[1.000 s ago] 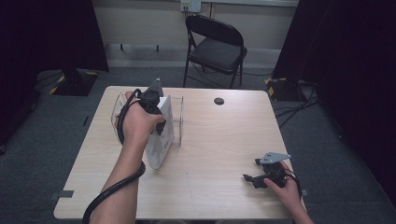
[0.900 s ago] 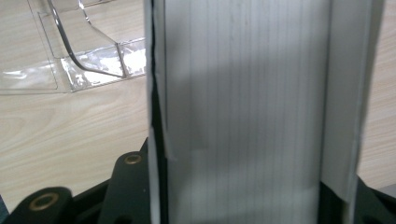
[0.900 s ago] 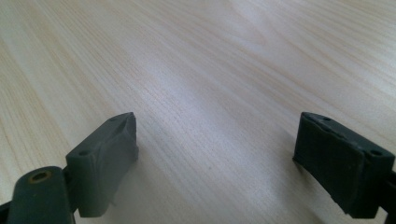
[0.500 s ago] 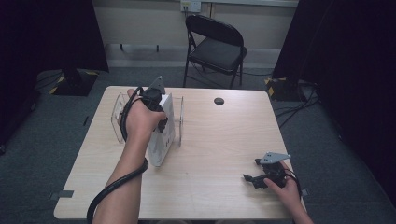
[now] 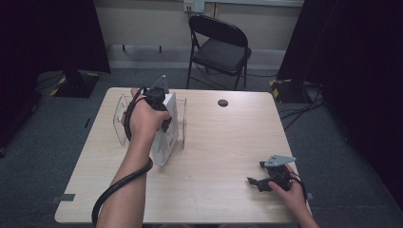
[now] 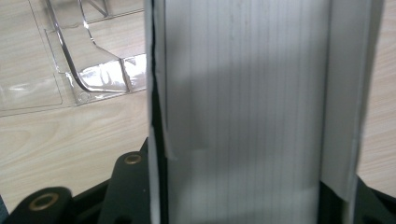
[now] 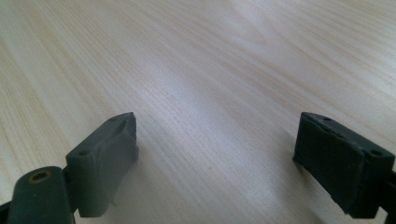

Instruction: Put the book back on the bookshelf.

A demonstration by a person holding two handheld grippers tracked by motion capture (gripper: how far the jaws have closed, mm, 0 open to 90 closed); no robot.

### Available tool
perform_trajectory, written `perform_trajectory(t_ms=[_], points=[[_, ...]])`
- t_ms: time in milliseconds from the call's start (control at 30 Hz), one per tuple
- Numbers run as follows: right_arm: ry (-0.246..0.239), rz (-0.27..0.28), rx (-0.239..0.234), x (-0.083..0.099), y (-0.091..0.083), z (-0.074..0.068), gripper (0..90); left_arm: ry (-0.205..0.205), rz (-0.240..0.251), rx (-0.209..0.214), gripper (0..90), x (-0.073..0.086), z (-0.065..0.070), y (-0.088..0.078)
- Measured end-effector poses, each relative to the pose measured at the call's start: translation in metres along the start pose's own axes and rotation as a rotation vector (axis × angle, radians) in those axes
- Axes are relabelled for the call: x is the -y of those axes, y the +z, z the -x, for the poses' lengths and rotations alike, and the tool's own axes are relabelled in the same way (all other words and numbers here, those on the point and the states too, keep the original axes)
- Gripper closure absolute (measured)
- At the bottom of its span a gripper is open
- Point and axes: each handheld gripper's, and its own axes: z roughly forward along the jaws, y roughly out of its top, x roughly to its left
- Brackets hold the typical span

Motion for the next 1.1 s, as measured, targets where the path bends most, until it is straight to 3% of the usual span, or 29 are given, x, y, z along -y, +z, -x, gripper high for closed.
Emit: perform_trajectory(t_ms=[1100], points=[[-0.002,0.0,0.0,0.0,0.0,0.0,12.3,-0.028,0.011,-0.001,52.9,-0.019,0.001,0.003]])
